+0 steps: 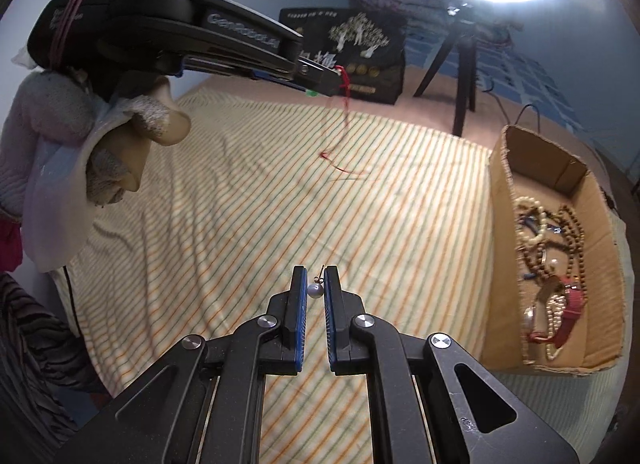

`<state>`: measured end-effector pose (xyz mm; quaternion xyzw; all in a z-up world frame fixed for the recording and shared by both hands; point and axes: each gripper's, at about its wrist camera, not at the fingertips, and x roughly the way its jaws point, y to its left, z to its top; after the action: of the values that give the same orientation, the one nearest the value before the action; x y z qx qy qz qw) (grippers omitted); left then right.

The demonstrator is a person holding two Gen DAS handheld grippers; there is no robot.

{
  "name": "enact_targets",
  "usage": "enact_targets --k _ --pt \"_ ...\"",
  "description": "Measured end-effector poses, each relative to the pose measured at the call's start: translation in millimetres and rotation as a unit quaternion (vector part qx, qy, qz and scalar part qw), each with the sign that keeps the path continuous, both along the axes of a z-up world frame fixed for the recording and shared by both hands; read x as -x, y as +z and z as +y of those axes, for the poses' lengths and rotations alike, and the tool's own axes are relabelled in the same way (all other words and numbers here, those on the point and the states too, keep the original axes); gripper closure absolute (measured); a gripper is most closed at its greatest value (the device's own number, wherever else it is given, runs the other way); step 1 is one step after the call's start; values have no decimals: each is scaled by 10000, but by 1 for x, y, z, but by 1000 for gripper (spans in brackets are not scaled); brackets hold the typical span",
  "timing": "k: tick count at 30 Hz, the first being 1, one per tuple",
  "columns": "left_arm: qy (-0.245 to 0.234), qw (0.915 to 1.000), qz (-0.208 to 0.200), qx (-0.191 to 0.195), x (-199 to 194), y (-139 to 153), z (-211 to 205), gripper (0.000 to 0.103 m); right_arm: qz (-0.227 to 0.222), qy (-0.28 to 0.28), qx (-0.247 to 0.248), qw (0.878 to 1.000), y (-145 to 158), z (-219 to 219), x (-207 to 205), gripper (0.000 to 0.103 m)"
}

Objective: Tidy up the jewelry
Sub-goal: 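Lift and carry pendant in left tool and earring in right tool to box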

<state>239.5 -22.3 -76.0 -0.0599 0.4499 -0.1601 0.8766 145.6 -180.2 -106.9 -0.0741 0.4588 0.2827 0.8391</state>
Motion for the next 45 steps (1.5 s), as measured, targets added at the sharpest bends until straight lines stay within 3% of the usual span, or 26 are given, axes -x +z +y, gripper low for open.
enact_targets --k 20,33,45 --pt "-430 9968 -591 335 -16 44 -73 86 -378 -1072 -161 9934 36 -95 -32 96" --pt "-766 9938 -710 393 -41 42 -133 86 -320 -1796 -84 9832 31 -166 -43 96" --pt "-749 9956 -445 355 -69 11 -162 86 -12 -2018 -28 9794 10 -191 -55 96"
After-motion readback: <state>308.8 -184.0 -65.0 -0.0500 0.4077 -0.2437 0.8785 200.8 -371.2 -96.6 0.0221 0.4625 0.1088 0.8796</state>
